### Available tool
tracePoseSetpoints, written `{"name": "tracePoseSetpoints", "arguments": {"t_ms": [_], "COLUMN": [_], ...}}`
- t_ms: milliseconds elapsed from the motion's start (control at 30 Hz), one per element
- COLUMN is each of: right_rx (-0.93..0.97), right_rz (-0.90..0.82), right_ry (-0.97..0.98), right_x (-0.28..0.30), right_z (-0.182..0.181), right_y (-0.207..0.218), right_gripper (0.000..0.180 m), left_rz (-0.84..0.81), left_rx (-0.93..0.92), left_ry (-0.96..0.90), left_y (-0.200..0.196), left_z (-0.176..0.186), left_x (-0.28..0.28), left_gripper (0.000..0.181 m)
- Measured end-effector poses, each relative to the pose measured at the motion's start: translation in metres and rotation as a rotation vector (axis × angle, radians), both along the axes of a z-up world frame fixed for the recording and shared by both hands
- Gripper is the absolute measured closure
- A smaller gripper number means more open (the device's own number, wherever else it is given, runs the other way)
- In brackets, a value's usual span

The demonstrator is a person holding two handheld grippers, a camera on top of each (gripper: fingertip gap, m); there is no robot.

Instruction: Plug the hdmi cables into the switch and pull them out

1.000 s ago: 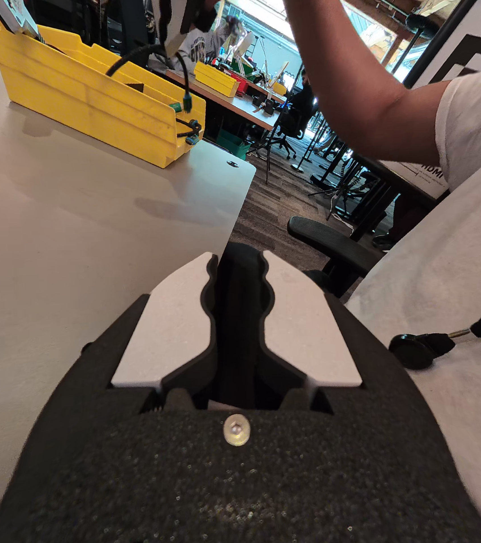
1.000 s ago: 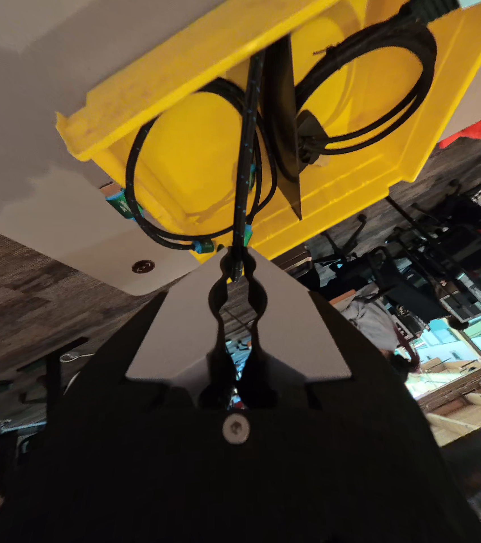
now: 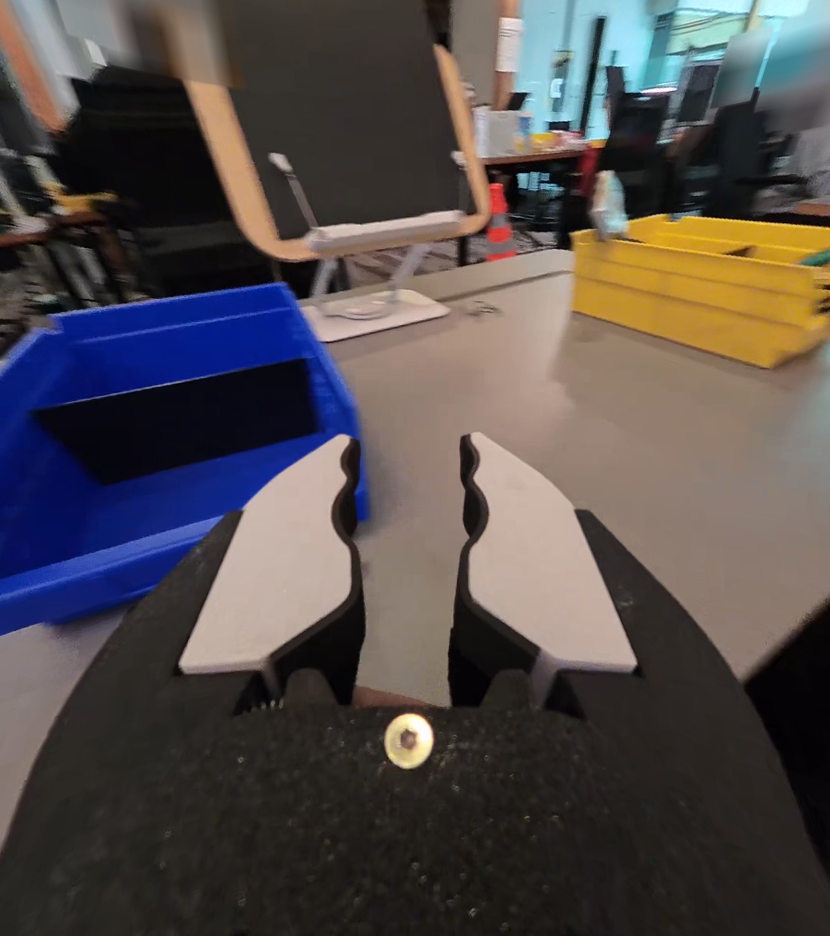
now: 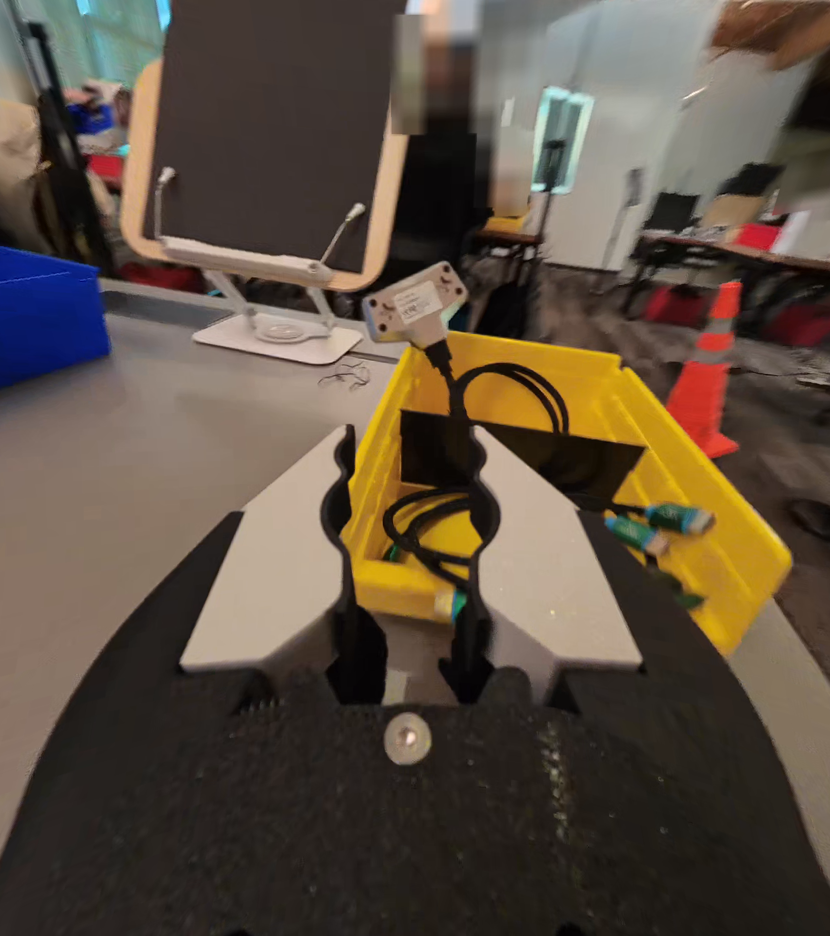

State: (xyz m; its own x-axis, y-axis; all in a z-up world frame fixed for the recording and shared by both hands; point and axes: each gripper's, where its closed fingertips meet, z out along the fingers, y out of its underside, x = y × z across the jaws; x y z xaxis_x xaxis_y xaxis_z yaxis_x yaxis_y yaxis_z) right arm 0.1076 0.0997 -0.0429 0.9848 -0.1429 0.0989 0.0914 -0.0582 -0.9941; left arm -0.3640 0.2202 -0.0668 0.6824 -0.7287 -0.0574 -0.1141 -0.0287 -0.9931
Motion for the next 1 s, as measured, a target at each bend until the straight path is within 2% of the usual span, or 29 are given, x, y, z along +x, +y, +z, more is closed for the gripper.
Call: {"name": "tracePoseSetpoints", "arguments": {"t_ms": [100, 167, 233, 300, 367, 467, 667, 800, 933, 1000], "right_rx": [-0.007, 0.023, 0.026, -0.033, -0.073, -0.090, -0.093, -0.087, -0.135, -0.157], "right_rz": [-0.085, -0.106, -0.131, -0.115, -0.113, -0.138, -0.141, -0.146, -0.144, -0.077], "right_ry": [0.070, 0.159, 0.216, 0.257, 0.235, 0.220, 0.198, 0.204, 0.160, 0.109], "right_x": [-0.003, 0.003, 0.011, 0.013, 0.017, 0.023, 0.023, 0.026, 0.025, 0.007], "right_z": [-0.029, -0.029, -0.035, -0.046, -0.052, -0.056, -0.054, -0.053, -0.060, -0.061], "right_y": [-0.019, -0.027, -0.032, -0.031, -0.030, -0.033, -0.032, -0.030, -0.024, -0.013], "right_gripper": [0.133, 0.131, 0.131, 0.130, 0.129, 0.129, 0.129, 0.130, 0.129, 0.129], "left_rz": [0.078, 0.070, 0.058, 0.119, 0.175, 0.160, 0.236, 0.279, 0.288, 0.279], "left_rx": [-0.060, -0.139, -0.163, -0.150, -0.118, -0.078, -0.079, -0.164, -0.154, -0.141], "left_ry": [-0.053, -0.040, 0.092, 0.208, 0.189, 0.142, 0.238, 0.215, 0.173, 0.161], "left_y": [0.025, 0.033, 0.040, 0.051, 0.056, 0.046, 0.048, 0.054, 0.058, 0.058], "left_z": [-0.004, -0.015, -0.035, -0.047, -0.039, -0.028, -0.038, -0.042, -0.037, -0.036], "left_x": [-0.029, -0.038, -0.047, -0.059, -0.063, -0.056, -0.061, -0.070, -0.072, -0.068], "left_gripper": [0.140, 0.136, 0.136, 0.136, 0.136, 0.133, 0.115, 0.114, 0.120, 0.123]}}
